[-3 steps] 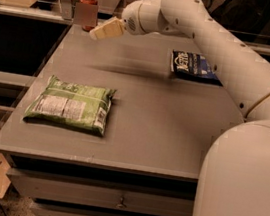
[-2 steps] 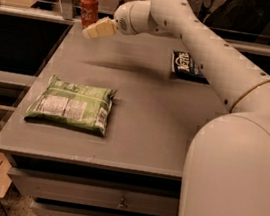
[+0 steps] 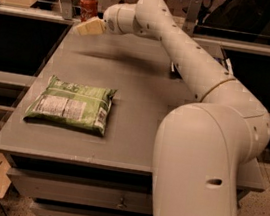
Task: Move coke can near green jalapeno chip bag
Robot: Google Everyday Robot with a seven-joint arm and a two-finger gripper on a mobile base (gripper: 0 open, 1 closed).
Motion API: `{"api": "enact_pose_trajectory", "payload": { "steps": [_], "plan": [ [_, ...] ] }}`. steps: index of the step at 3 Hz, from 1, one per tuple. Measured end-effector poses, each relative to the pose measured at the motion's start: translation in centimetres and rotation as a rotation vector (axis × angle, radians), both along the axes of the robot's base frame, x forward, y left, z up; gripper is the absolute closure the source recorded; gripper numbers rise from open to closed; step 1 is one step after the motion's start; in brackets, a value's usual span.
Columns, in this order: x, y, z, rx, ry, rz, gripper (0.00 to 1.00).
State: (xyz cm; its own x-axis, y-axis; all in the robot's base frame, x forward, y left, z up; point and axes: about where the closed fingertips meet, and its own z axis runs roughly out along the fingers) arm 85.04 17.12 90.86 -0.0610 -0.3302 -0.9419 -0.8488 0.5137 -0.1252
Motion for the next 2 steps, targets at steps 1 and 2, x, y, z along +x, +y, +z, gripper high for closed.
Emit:
{"api": "enact_pose_trajectory", "payload": {
  "steps": [1, 2],
  "plan": [
    [2.1, 1.9, -1.0, 0.025, -0.002, -0.002, 0.0],
    [4.0, 3.4, -1.5, 0.051, -0.006, -0.007, 0.0]
  ]
}}
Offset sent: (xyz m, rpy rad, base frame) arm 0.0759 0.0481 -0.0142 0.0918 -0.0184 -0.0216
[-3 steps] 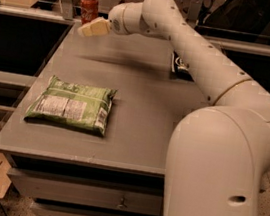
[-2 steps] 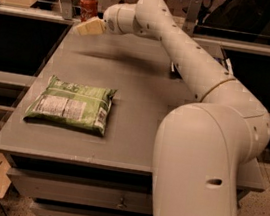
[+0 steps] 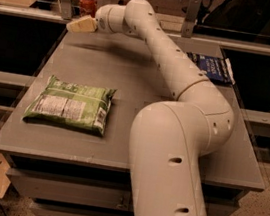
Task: Move coke can near green jalapeno chip bag
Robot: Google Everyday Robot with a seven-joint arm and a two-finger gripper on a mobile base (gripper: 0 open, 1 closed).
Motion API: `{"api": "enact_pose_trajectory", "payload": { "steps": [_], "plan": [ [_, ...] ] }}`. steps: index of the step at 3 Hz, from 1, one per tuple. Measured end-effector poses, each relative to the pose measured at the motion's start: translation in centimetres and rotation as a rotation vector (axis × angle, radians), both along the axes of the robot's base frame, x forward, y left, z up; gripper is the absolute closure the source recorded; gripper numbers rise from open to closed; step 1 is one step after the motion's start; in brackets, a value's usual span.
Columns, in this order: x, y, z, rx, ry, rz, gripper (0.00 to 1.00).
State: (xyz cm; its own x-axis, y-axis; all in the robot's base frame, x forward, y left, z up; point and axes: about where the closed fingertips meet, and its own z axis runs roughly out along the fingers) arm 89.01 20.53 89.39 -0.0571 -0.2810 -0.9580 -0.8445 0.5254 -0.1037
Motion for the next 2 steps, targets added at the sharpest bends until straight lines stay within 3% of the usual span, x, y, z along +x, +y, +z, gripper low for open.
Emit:
{"api": "enact_pose_trajectory", "payload": {
  "steps": [2],
  "plan": [
    [2.5, 1.8, 0.3, 0.046, -0.02, -0.016, 0.0]
  ]
}}
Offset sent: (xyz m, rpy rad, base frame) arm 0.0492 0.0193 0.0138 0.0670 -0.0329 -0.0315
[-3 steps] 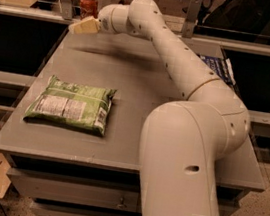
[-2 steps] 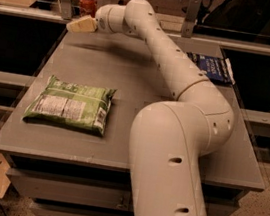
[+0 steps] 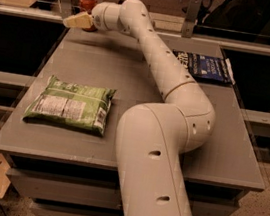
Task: Move coke can near green jalapeno chip bag
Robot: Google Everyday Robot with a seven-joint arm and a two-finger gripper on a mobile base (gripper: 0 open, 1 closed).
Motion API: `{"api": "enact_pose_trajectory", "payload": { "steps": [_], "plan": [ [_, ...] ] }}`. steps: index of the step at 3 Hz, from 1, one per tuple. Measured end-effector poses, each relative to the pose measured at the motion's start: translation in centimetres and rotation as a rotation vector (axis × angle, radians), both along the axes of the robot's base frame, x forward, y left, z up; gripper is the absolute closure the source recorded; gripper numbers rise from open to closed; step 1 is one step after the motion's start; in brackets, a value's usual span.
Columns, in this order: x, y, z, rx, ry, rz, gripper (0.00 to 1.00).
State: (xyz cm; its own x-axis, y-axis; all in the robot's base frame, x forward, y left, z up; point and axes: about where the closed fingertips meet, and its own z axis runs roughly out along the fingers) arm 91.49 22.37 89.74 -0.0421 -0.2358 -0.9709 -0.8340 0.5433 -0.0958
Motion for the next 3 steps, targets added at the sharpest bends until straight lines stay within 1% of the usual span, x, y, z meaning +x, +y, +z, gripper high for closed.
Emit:
{"api": "enact_pose_trajectory", "payload": {
  "steps": [1, 2, 3],
  "plan": [
    [1.0, -0.2, 0.0, 0.01, 0.009, -0.022, 0.17],
    [1.9, -1.0, 0.3, 0.016, 0.011, -0.053, 0.41],
    [2.4, -1.9, 0.9, 0.019, 0.003, -0.078, 0.64]
  ]
}}
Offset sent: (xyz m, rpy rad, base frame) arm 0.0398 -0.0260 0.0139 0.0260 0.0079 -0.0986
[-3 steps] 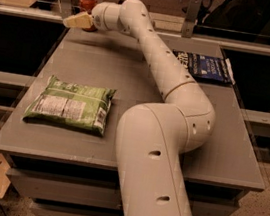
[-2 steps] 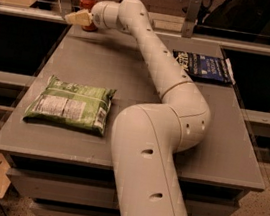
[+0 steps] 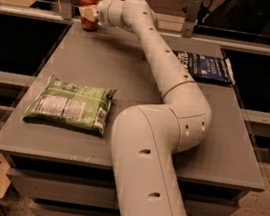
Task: Move coke can near green jalapeno chip bag
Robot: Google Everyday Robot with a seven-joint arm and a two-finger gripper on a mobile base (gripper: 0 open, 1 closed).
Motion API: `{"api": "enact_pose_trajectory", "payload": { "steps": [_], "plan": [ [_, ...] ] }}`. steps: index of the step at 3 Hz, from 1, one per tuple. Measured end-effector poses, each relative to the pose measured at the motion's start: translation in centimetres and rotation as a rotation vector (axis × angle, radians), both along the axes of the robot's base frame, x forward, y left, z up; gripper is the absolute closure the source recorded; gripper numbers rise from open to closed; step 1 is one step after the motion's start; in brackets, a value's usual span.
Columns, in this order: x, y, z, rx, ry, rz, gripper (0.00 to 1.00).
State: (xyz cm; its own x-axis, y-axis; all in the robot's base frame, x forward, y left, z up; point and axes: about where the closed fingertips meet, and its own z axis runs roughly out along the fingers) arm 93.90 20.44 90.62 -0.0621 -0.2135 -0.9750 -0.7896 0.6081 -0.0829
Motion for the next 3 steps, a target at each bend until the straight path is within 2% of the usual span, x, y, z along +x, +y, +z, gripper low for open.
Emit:
{"api": "enact_pose_trajectory", "payload": {
  "steps": [1, 2, 3],
  "plan": [
    [-1.1, -1.1, 2.1, 0.011, -0.012, 0.028, 0.87],
    [-4.4, -2.3, 5.3, 0.0, -0.028, 0.114, 1.0],
    [-8.6, -4.0, 7.8, -0.045, -0.023, 0.199, 1.0]
  ]
}}
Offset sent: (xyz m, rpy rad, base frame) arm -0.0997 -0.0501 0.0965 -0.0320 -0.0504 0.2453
